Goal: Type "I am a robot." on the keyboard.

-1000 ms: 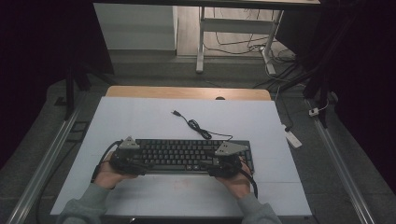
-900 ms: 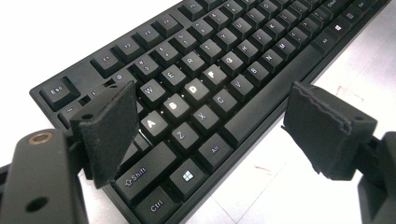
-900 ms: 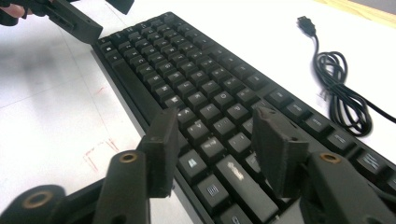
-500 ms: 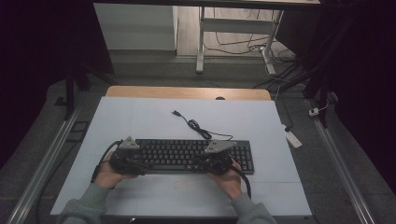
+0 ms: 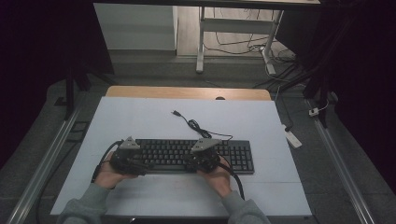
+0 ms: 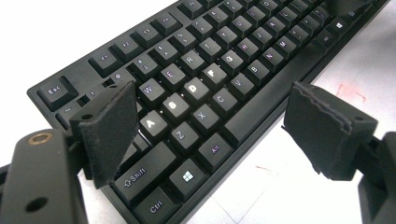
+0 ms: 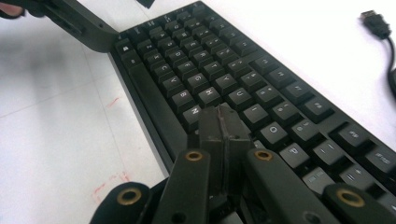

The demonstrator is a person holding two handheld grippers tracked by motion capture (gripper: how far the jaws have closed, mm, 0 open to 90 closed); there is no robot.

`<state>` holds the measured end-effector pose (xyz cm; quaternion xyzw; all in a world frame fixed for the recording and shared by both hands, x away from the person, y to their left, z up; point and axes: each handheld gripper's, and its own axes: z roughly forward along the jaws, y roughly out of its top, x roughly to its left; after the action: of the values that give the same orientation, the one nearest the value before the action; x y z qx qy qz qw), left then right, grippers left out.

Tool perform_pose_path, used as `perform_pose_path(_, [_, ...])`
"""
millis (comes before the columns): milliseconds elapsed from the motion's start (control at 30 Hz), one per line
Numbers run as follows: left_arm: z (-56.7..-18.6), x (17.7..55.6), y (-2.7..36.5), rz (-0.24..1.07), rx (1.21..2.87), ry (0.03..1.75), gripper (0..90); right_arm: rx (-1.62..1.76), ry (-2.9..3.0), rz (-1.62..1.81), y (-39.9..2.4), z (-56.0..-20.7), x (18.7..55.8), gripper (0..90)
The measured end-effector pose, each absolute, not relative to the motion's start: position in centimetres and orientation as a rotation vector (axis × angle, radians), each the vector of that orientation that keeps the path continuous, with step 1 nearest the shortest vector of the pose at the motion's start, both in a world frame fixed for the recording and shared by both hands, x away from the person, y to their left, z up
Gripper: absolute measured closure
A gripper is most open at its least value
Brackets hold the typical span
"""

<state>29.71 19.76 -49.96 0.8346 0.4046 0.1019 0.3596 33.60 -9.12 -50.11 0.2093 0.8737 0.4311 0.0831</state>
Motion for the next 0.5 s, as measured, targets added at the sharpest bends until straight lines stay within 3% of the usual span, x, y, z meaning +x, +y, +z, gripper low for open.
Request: perform_pose_path(500, [-50.1, 29.8, 19.7, 0.264, 2.166, 1.035, 18.0, 0.62, 2.645, 1.23, -7.1, -51.4, 34.4, 89.4])
